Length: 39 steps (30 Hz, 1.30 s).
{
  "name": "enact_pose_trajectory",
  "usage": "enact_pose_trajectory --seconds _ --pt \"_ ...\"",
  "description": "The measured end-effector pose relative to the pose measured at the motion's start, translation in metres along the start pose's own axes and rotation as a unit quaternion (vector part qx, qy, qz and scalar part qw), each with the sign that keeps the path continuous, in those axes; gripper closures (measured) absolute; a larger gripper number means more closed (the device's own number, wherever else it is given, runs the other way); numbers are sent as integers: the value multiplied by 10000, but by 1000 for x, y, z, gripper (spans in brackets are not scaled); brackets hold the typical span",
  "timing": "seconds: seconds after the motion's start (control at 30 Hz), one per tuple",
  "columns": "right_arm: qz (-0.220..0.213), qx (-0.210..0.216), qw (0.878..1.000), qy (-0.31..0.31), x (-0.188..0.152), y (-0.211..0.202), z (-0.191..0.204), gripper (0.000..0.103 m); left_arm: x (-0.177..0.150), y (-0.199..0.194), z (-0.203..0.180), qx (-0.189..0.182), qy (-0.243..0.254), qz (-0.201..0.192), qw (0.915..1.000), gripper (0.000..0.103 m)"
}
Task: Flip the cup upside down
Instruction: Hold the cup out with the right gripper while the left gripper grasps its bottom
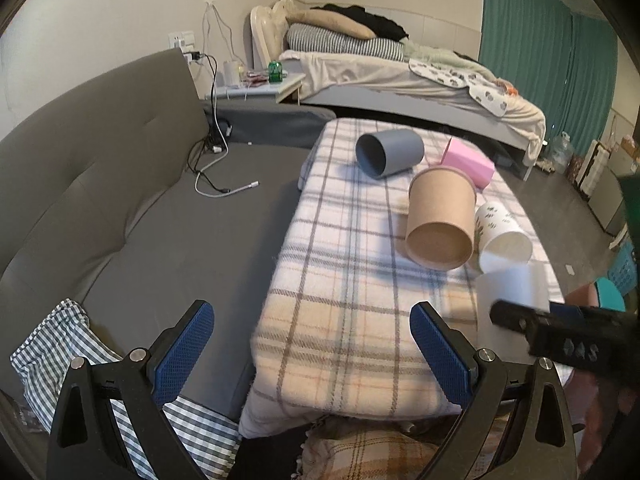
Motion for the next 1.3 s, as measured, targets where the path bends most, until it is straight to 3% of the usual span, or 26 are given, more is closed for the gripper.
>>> enact_pose_trajectory --seconds 0.27,0.3,0.37,0.47,0.63,0.93,1.3 --pt "11 30 9999 140 8 18 -5 32 0 16 2 124 39 180 9998 2" --pt "-44 21 9999 108 9 16 -6 28 1 16 1 125 44 187 9997 2" --pt "-283 15 9996 78 11 5 -9 16 2 14 -4 132 86 180 9997 2" --pt "-627 63 9980 104 16 -17 -16 14 5 6 -17 61 177 122 9998 2" --pt "-1248 -258 9918 10 20 -59 -37 12 10 -12 -44 -169 231 8 9996 2" --pt "-1968 -711 9773 328 7 -120 -96 8 1 -27 -107 -678 292 84 9972 2" --pt "-1834 -709 9764 892 -16 -106 -147 8 -32 4 -150 -784 546 557 9939 3"
Point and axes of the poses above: each gripper's, at about its wrist camera, not at the fingertips, and y roughly the way its jaws point, z to its left, x to its top, the point moved 6 cm from there along y, roughly the way its jaws point, and after that the axes turned 10 degrees about -x, right-handed, at the moved point
